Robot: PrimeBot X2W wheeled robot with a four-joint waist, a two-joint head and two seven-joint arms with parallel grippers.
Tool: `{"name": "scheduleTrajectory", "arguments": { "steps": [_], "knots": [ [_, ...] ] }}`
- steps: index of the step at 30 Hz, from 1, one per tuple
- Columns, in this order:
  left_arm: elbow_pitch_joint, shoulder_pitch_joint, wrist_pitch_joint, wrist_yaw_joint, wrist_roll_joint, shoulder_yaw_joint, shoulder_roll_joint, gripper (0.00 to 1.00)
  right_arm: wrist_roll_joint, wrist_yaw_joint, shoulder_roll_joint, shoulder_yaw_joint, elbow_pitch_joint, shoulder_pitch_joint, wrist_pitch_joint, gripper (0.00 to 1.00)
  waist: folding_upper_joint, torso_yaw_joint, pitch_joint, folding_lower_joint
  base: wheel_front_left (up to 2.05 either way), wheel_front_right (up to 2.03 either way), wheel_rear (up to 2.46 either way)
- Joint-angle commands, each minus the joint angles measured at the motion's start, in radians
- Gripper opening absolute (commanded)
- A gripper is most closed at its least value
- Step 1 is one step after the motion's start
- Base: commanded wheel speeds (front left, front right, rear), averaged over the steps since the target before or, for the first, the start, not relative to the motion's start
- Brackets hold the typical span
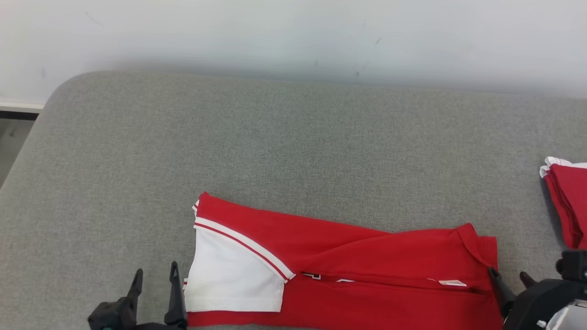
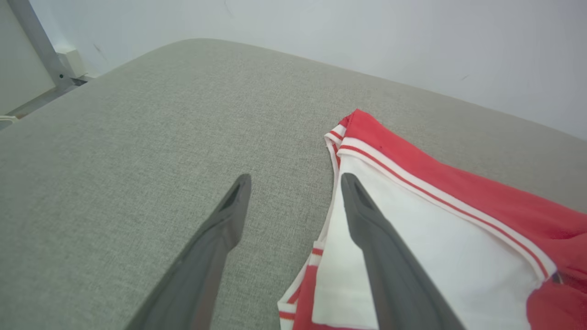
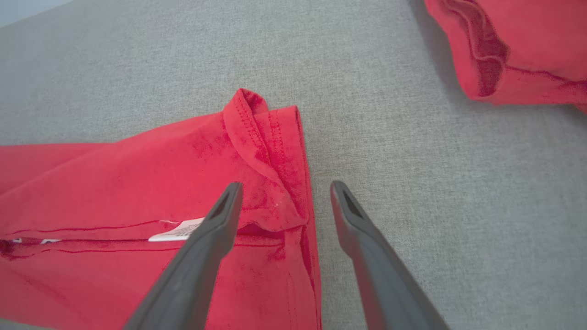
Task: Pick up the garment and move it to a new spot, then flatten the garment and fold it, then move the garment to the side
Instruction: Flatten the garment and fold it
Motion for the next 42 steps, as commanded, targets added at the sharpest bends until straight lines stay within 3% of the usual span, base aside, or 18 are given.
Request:
{"name": "scheduleTrajectory", "arguments": {
  "steps": [1,8,13,16,21,27,34,42],
  "knots": [
    [-0.013,0.021,-0.013,-0.008,0.019,0.010,0.011,1.00,0.014,0.000,0.011,-0.013,-0.014,0.012,-0.033,1.00,0.0001,0.005,-0.015,0.0001,0.00,0.00,0.00],
    [-0.189,0.087,-0.026,-0.049,0.183,0.128,0.003,1.00,0.086,0.000,0.025,-0.009,-0.002,0.042,-0.298,1.00,0.0001,-0.008,-0.067,0.0001,0.00,0.00,0.00],
    [-0.311,0.161,-0.026,-0.127,0.264,0.237,-0.051,1.00,0.129,0.000,0.024,0.056,0.086,0.058,-0.520,1.00,0.0001,-0.032,-0.102,0.0001,0.00,0.00,0.00],
    [-0.344,0.193,-0.026,-0.189,0.288,0.285,-0.083,1.00,0.105,0.000,0.024,0.084,0.167,0.041,-0.575,1.00,0.0001,-0.046,-0.112,0.0001,0.00,0.00,0.00],
    [-0.358,0.222,-0.026,-0.272,0.321,0.330,-0.127,1.00,0.022,0.000,0.024,0.083,0.311,-0.056,-0.549,1.00,0.0001,-0.056,-0.108,0.0001,0.00,0.00,0.00],
    [-0.355,0.231,-0.026,-0.334,0.357,0.352,-0.174,1.00,-0.087,0.000,0.024,0.030,0.491,-0.195,-0.447,1.00,0.0001,-0.032,-0.084,0.0001,0.00,0.00,0.00],
    [-0.340,0.216,-0.026,-0.360,0.370,0.356,-0.195,1.00,-0.160,0.000,0.024,-0.039,0.583,-0.250,-0.365,1.00,0.0001,-0.002,-0.060,0.0001,0.00,0.00,0.00],
    [-0.325,0.200,-0.026,-0.378,0.377,0.377,-0.209,1.00,-0.040,0.003,0.040,0.072,0.639,-0.209,-0.190,1.00,0.0001,0.007,-0.050,0.0001,0.00,0.00,0.00]
  ]
}}
